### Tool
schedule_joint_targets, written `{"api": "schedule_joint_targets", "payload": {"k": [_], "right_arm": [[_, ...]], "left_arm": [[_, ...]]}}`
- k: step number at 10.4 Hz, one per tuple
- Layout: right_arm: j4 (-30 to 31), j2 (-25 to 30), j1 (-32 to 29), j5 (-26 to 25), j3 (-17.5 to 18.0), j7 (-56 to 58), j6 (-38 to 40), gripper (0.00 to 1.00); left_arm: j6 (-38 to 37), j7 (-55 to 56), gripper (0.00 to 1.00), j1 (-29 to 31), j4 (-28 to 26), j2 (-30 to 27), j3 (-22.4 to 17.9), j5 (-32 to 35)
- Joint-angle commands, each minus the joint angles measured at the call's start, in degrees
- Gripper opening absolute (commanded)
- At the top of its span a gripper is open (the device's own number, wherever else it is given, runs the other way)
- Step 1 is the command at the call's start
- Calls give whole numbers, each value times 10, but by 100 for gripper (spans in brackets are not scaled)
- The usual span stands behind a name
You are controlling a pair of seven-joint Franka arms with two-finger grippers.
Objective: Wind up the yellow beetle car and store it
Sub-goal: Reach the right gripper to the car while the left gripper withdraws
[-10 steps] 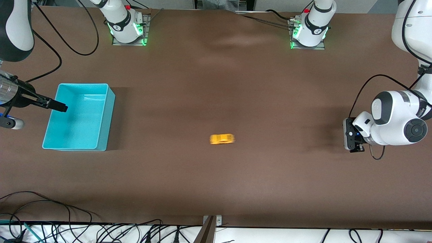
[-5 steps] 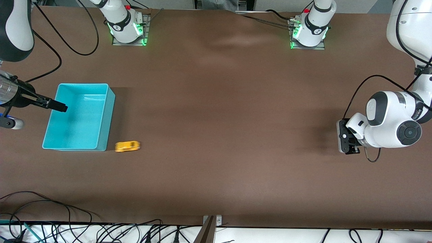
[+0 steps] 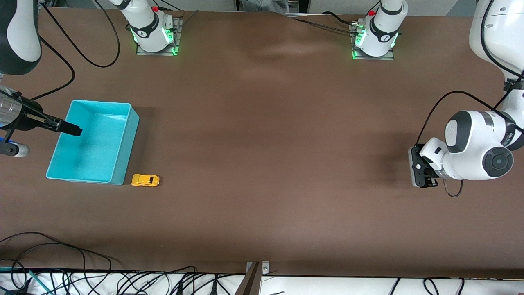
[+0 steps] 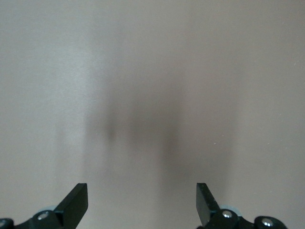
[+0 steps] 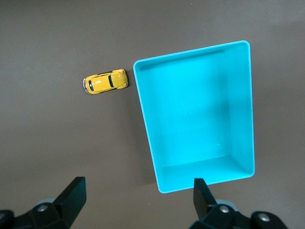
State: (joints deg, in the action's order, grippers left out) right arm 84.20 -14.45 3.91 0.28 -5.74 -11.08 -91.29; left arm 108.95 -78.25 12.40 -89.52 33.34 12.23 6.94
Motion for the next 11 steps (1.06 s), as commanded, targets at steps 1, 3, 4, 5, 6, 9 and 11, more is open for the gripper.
{"api": "schedule_joint_targets", "payload": {"k": [1, 3, 4, 5, 6, 9, 11], "right_arm": [[2, -29, 3, 6, 5, 105, -29, 100], [2, -58, 10, 20, 11, 229, -56, 100], [2, -80, 10, 37, 13, 322, -83, 100], [3, -103, 15, 37, 13, 412, -119, 100], [3, -130, 16, 38, 14, 510, -157, 100], [4, -195, 15, 39, 27, 728, -245, 100], [4, -233, 16, 37, 38, 850, -288, 100]], "left_arm": [[-71, 101, 100, -17, 57, -14, 9, -10], [-112, 210, 100, -16, 72, -41, 33, -9], [-120, 269, 100, -17, 73, -66, 43, -10], [-138, 346, 100, -16, 74, -86, 54, -10], [-153, 417, 100, -16, 79, -109, 67, -10], [-167, 527, 100, -46, 88, -164, 59, -9], [-164, 584, 100, -124, 86, -197, -43, -24]]}}
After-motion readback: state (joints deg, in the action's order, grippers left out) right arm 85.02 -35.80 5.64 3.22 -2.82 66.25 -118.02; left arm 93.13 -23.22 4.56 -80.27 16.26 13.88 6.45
